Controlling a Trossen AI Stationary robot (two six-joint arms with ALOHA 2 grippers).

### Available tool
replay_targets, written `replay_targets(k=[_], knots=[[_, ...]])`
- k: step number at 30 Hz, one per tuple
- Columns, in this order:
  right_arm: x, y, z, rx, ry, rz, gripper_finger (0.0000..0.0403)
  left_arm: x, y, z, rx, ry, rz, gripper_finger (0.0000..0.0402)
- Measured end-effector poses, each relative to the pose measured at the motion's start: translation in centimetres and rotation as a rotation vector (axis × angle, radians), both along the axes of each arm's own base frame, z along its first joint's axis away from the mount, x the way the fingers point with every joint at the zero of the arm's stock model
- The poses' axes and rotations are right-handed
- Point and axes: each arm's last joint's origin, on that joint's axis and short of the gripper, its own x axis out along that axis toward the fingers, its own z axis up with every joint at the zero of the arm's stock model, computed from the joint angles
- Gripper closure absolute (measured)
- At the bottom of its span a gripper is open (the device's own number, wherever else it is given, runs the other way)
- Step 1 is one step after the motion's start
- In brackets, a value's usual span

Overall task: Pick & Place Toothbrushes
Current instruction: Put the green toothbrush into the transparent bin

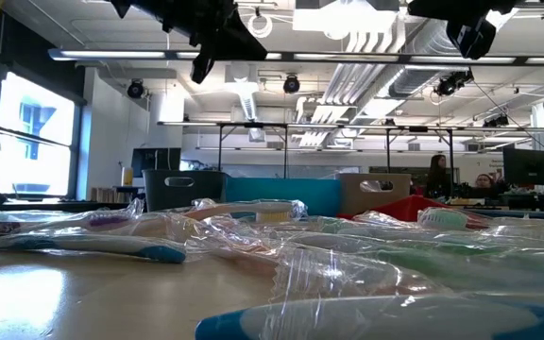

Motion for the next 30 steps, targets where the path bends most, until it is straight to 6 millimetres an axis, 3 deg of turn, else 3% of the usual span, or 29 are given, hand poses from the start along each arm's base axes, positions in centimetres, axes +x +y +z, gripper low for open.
replay_targets(k=[7,16,30], knots=[[-0.1,1.3,-0.9,0.035,0.055,0.024,0.04,0.0,0.0,0.0,0.004,0.001,-0.002,0.0382],[0.4,3.6,-5.1,0.3,0.407,0.162,0.04,-0.2,0.0,-0.7,-0.005,0.077,-0.004,0.0382],[1.3,6.6,-9.9,0.436,0.764,0.246,0.04,-0.4,-0.1,-1.0,0.007,0.11,-0.009,0.0382]])
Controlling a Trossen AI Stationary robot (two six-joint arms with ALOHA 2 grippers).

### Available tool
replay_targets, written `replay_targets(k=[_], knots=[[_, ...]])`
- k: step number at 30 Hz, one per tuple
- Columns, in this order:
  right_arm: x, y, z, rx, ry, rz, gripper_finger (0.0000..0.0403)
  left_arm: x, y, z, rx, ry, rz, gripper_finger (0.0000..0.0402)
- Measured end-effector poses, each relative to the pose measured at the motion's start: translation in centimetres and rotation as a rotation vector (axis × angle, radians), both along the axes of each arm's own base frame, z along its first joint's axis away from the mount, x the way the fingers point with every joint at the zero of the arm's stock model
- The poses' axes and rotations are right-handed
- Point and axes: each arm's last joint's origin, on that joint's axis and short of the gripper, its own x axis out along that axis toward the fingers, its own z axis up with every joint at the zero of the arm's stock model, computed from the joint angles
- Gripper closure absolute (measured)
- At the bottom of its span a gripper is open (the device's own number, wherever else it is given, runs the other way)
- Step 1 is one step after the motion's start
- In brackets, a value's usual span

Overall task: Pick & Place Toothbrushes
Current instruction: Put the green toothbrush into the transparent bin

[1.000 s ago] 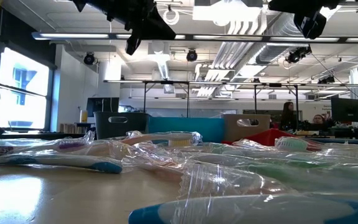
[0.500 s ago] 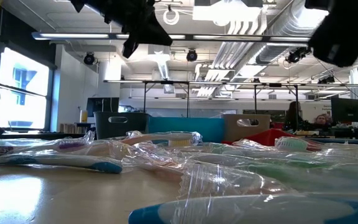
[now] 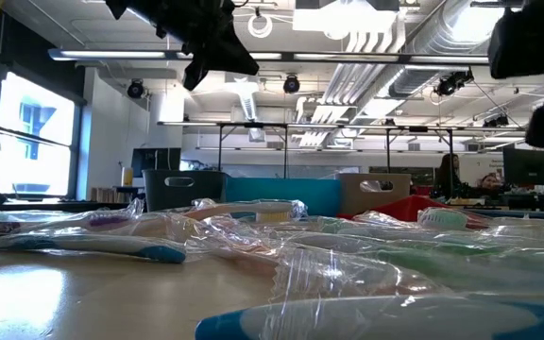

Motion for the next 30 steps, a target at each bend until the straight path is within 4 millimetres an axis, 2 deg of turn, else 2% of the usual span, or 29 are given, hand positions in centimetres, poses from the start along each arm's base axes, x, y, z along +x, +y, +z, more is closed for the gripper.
replay_targets(k=[5,10,22,30], knots=[[-0.1,0.7,-0.9,0.049,0.085,0.001,0.04,0.0,0.0,0.0,0.039,0.008,-0.017,0.0382],[0.0,0.6,-1.0,0.045,0.089,-0.004,0.0393,0.0,0.0,-0.1,0.039,0.015,-0.018,0.0382],[0.0,0.0,-1.2,-0.056,0.056,-0.073,0.0292,-0.1,0.0,-0.2,0.036,0.036,-0.019,0.0382],[0.4,0.3,-2.8,-0.109,0.112,-0.076,0.0275,0.0,0.0,-0.4,0.035,0.042,-0.019,0.0382]])
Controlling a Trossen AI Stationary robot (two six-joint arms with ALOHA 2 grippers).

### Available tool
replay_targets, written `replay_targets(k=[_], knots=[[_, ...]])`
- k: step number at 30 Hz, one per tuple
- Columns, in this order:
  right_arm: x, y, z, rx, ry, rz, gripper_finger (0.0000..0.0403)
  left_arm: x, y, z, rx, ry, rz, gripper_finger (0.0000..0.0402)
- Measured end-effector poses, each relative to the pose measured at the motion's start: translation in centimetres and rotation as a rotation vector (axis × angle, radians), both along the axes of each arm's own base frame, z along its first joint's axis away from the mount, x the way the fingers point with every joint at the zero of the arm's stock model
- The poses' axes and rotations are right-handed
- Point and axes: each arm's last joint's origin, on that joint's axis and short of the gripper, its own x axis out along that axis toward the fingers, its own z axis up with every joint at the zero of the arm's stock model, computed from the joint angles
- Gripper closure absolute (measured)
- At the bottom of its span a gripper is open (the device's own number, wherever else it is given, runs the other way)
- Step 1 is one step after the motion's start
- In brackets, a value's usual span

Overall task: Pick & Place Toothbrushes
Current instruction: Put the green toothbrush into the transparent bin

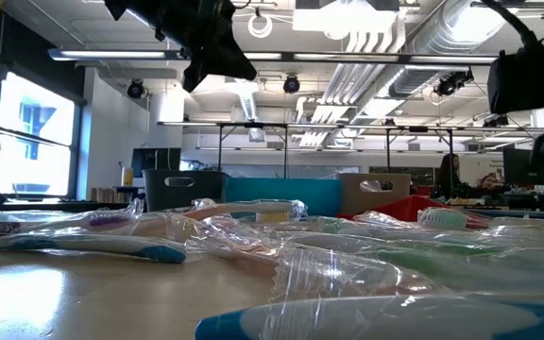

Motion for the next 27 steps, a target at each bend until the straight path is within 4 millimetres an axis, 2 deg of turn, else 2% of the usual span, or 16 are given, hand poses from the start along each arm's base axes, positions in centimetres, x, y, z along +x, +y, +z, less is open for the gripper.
replay_targets(k=[9,15,24,27], knots=[[0.7,1.5,-2.9,-0.033,0.045,0.024,0.0275,0.2,0.0,-0.4,-0.003,0.016,0.0,0.0382],[0.2,2.0,-3.4,-0.099,0.032,0.01,0.0279,0.2,0.0,-0.4,-0.003,0.017,0.0,0.0382],[-0.1,2.1,-3.3,-0.121,0.018,0.013,0.0364,0.2,0.0,-0.4,-0.005,0.019,0.001,0.0382],[-0.2,2.2,-3.3,-0.125,0.016,0.022,0.0379,0.2,0.0,-0.4,-0.005,0.019,0.001,0.0382]])
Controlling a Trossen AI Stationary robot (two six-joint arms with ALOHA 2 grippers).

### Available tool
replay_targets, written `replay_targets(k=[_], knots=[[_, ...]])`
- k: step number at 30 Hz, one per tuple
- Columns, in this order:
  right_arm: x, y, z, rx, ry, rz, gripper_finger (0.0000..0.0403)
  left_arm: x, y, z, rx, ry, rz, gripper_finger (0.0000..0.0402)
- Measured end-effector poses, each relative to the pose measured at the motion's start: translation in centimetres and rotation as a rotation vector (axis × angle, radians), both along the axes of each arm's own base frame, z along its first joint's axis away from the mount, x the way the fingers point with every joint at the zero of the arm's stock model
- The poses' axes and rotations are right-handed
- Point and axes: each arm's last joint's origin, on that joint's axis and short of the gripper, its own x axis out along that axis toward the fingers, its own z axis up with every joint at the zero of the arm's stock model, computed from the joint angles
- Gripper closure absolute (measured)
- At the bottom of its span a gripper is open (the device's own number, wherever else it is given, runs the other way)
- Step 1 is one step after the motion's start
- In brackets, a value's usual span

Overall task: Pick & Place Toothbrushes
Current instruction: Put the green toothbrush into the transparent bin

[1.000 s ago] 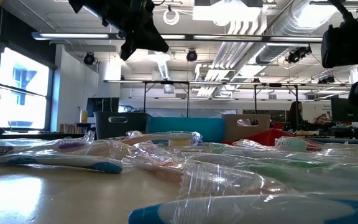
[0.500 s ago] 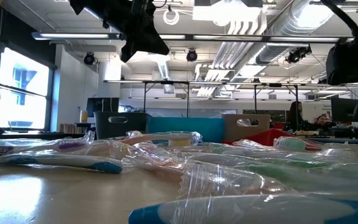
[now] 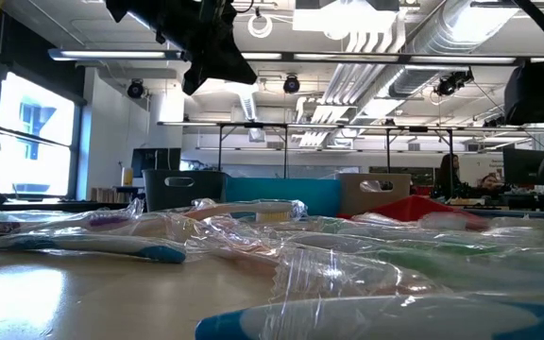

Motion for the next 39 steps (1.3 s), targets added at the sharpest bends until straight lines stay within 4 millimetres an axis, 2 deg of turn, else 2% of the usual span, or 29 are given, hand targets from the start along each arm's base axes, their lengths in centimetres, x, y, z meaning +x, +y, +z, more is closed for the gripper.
replay_targets(k=[8,15,30,39], knots=[[-0.6,0.6,0.5,-0.002,-0.021,0.074,0.0392,0.0,0.0,0.0,-0.004,-0.001,0.002,0.0382],[-1.1,0.0,2.9,0.027,-0.084,0.155,0.0395,0.0,0.0,0.0,-0.004,-0.001,0.002,0.0382],[-2.5,-4.9,8.0,-0.107,-0.22,0.161,0.0395,0.1,0.0,0.2,-0.001,-0.026,0.003,0.0382],[-2.3,-8.4,10.5,-0.155,-0.365,0.046,0.0395,0.3,0.2,0.9,0.031,-0.095,0.053,0.0382]])
